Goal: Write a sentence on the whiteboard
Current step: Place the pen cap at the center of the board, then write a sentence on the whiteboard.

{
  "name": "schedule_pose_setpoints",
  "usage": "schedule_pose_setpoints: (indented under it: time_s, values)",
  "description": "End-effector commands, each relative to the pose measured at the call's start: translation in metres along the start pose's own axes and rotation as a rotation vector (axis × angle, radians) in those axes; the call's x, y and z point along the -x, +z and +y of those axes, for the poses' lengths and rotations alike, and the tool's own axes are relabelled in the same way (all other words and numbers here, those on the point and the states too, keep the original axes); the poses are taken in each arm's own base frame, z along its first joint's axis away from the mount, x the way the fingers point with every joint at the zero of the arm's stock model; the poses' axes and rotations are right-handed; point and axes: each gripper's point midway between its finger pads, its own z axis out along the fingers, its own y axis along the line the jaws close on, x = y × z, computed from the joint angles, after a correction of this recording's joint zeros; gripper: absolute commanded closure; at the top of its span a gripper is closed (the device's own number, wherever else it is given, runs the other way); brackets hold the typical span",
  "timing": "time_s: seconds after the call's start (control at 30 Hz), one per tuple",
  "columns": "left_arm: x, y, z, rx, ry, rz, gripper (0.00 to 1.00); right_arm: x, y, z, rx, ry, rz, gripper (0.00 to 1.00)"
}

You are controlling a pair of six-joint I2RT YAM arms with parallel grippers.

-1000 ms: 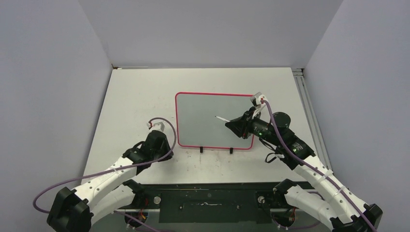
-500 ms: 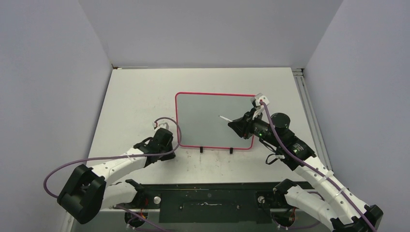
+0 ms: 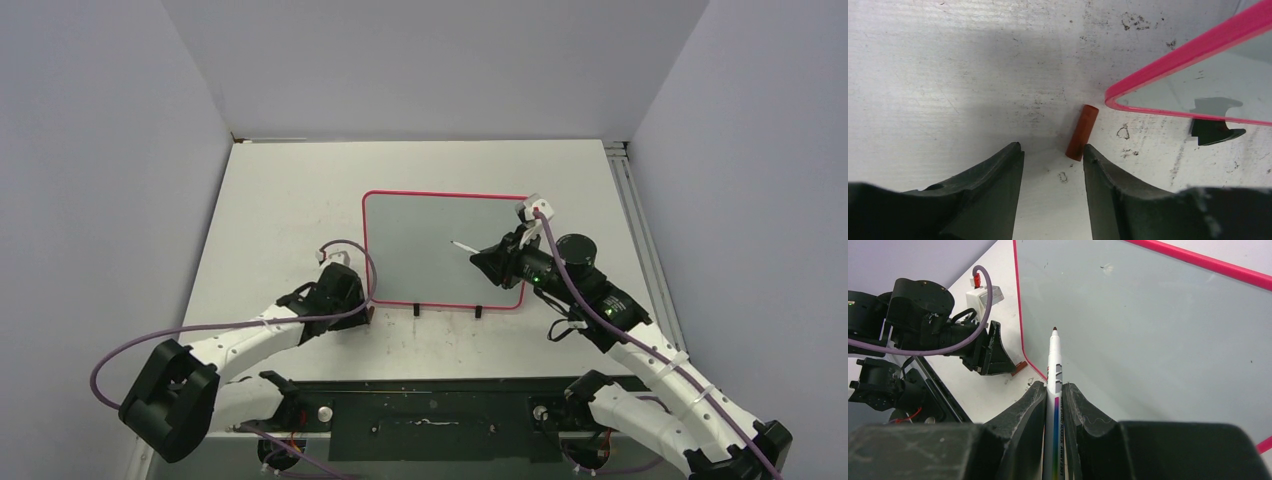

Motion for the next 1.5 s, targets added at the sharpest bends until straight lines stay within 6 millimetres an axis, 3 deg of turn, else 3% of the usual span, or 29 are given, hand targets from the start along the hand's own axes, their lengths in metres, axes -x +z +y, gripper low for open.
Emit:
schedule_pose_setpoints:
  time_s: [0.0, 0.23, 0.57, 0.8, 0.93, 1.1, 1.27, 1.47]
  values:
    - [0.006, -0.012, 0.012, 0.057, 0.012, -0.018, 0.51, 0.017, 0.001, 0.008, 0.023, -0.029, -0.057, 0.95]
    - [0.049, -0.052, -0.004, -0.009, 0.043, -0.153, 0.32, 0.022, 0.002, 0.02, 0.056, -0.042, -0.081, 0.95]
    - [0.142, -0.128, -0.044, -0.237, 0.169, -0.254, 0.29, 0.027, 0.008, 0.042, 0.086, -0.034, -0.103, 0.95]
    - [0.187, -0.145, -0.066, -0.445, 0.249, -0.33, 0.28, 0.03, 0.014, 0.052, 0.125, 0.023, -0.131, 0.95]
    - [0.201, -0.149, -0.078, -0.535, 0.293, -0.394, 0.29, 0.033, 0.019, 0.058, 0.149, 0.05, -0.153, 0.95]
    - [0.239, -0.166, -0.081, -0.562, 0.272, -0.588, 0.29, 0.037, 0.027, 0.056, 0.095, 0.082, -0.202, 0.95]
    - [0.246, -0.158, -0.083, -0.647, 0.311, -0.565, 0.29, 0.045, 0.033, 0.064, 0.031, 0.067, -0.266, 0.95]
    - [0.227, -0.16, -0.09, -0.865, 0.421, -0.514, 0.29, 0.045, 0.053, 0.088, 0.004, 0.003, -0.272, 0.95]
